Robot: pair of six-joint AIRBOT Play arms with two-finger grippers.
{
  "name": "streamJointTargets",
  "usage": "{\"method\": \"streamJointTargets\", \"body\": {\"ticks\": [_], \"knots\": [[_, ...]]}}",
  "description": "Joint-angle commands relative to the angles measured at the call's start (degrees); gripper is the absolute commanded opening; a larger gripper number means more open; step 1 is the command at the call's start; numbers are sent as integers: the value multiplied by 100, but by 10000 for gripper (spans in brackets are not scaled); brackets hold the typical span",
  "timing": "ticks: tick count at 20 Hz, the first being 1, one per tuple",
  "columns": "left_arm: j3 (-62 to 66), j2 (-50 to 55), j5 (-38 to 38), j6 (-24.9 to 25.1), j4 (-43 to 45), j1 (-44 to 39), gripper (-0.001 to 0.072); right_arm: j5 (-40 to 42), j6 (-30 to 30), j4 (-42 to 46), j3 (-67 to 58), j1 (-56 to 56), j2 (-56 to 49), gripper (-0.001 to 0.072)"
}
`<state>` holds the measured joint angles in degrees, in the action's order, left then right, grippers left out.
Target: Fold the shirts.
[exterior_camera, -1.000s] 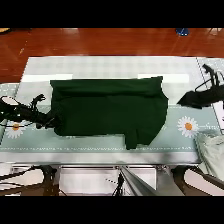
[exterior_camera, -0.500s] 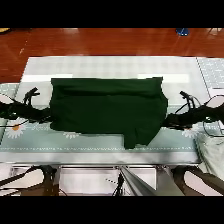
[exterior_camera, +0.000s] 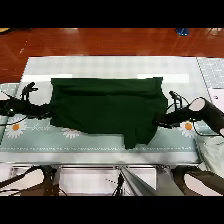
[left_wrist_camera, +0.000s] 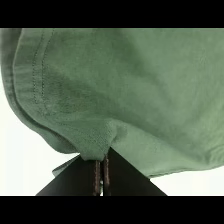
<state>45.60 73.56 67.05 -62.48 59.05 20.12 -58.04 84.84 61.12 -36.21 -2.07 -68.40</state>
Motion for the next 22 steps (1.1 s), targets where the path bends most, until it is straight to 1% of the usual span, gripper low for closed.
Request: {"method": "streamJointTargets", "body": {"ticks": [1,2,3,8,10,12,14,16,18,20,22], "knots": [[13,-9,7,35,-20,0,26,144,260,26,13,-507,-271,229],[13,-9,7,35,-20,0,27,140,264,17,11,-570,-240,78],[13,-9,17,35,-20,4,26,92,264,-48,0,-584,-146,23],[138,-22,339,125,-199,33,26,-280,157,162,-608,-238,1025,22],[387,-74,527,184,-564,33,26,-179,177,212,-999,-46,1482,22],[743,-160,538,197,-1027,31,26,37,221,219,-1318,-13,1606,21],[1128,-157,387,201,-1414,20,26,601,306,127,-1377,-37,1556,21],[1338,-122,66,201,-1810,20,26,1403,369,122,-1377,-35,1294,21],[1370,-66,-422,199,-2168,-7,26,2225,409,7,-1377,-35,887,21],[1381,63,-935,199,-2430,-87,26,3064,409,-345,-1379,-37,413,21],[1502,299,-1180,205,-2544,-186,26,3759,404,-750,-1436,-37,-70,21]]}}
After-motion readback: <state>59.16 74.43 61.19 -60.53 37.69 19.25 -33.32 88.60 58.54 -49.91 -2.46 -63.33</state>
